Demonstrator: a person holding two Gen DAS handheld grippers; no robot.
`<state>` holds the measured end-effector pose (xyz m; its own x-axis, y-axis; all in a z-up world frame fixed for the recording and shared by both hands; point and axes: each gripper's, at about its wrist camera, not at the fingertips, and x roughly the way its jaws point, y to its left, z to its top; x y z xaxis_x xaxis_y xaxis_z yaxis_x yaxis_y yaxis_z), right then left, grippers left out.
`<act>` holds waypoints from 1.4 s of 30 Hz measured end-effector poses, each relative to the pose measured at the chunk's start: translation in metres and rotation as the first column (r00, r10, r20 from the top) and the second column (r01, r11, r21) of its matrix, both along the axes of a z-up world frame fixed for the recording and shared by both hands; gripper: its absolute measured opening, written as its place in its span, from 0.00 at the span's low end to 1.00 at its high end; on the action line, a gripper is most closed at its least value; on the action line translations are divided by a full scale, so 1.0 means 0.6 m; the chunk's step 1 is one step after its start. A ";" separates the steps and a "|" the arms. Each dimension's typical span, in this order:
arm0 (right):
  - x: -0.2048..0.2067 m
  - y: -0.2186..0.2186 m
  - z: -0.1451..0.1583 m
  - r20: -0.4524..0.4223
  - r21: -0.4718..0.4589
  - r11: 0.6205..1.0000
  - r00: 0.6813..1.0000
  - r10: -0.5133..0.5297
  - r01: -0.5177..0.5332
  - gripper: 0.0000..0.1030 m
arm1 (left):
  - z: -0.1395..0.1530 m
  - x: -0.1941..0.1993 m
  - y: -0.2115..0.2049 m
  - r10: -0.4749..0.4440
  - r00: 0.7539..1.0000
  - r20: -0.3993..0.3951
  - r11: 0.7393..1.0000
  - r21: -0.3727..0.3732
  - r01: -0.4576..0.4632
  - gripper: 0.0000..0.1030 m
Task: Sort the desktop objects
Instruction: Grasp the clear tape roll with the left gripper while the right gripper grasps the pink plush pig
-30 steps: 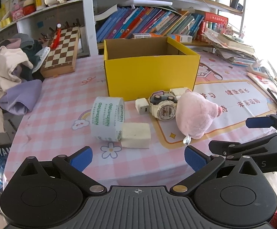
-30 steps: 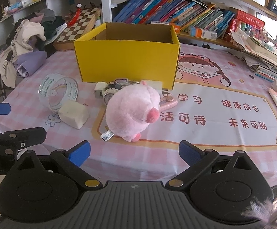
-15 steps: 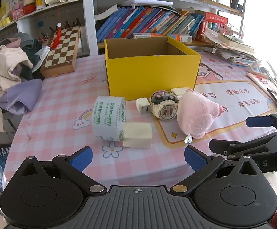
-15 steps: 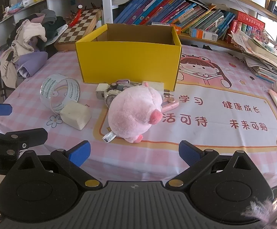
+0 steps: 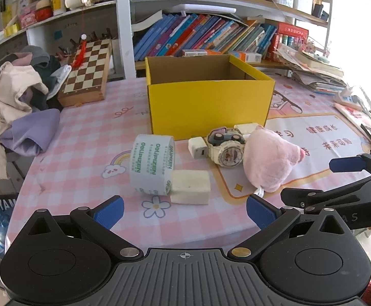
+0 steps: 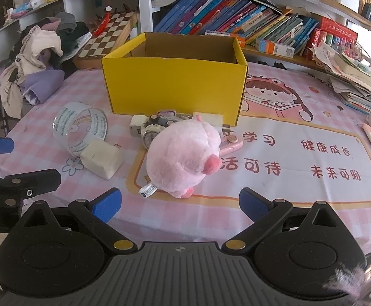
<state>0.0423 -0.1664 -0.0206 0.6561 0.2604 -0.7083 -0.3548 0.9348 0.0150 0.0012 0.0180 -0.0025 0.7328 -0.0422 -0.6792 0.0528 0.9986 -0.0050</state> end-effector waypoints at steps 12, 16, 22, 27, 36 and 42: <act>0.033 0.014 -0.013 -0.035 -0.019 1.000 0.999 0.020 -0.021 0.98 | -0.009 0.023 0.012 0.037 0.999 -0.023 0.999 -0.005 -0.037 1.00; 0.045 0.017 -0.016 -0.041 -0.025 0.999 0.999 0.022 -0.023 0.98 | -0.011 0.032 0.014 0.041 0.999 -0.023 0.999 -0.001 -0.041 0.99; 0.075 0.018 -0.022 -0.062 -0.018 1.000 0.998 0.008 -0.009 0.97 | -0.012 0.053 0.019 0.056 0.998 -0.007 0.998 0.043 -0.055 0.99; 0.102 0.025 -0.025 -0.077 -0.013 1.000 0.997 0.014 -0.015 0.97 | -0.015 0.080 0.029 0.070 0.997 -0.016 0.996 0.060 -0.069 0.94; 0.141 0.032 -0.038 -0.121 -0.016 1.000 0.993 0.014 -0.016 0.90 | -0.036 0.130 0.046 0.083 0.995 -0.054 0.995 0.068 -0.079 0.85; 0.154 0.034 -0.044 -0.145 -0.009 0.999 0.989 0.032 -0.033 0.79 | -0.048 0.153 0.056 0.077 0.994 -0.074 0.996 0.045 -0.074 0.79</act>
<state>0.1349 -0.1459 -0.0469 0.5374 0.2710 -0.7986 -0.3799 0.9232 0.0576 0.0933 0.0516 -0.0313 0.6795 0.0415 -0.7325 -0.0219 0.9991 0.0363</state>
